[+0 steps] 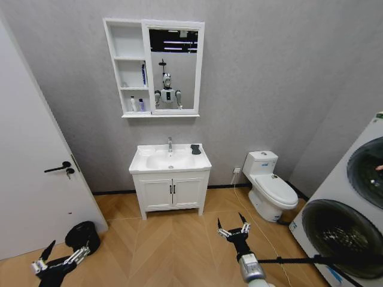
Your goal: Move facial cleanser and shampoo from washbasin to cabinet, then wipe washbasin with towel.
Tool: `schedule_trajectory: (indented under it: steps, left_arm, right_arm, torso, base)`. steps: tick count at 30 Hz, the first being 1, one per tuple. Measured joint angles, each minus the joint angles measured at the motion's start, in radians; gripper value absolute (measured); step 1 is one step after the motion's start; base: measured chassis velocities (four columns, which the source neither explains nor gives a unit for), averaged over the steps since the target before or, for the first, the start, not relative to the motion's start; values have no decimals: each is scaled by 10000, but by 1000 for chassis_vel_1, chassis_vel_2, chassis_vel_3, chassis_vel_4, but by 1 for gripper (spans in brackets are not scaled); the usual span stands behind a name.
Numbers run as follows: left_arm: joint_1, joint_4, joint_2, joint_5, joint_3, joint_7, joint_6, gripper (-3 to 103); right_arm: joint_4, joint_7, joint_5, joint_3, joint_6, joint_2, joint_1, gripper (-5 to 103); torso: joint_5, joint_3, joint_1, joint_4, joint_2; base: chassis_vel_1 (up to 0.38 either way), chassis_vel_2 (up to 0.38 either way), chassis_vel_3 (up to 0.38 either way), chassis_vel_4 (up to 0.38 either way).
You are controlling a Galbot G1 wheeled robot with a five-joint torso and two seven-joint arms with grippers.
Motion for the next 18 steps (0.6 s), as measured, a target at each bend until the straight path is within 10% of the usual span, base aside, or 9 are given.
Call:
schedule_trajectory:
  steps: [18]
  left_arm:
    - [0,0,0,1,0,0,0,100]
  right_arm:
    - [0,7,6,-1,-6,0,3,100]
  torso:
    - [0,0,1,1,0]
  base:
    - [0,0,0,0]
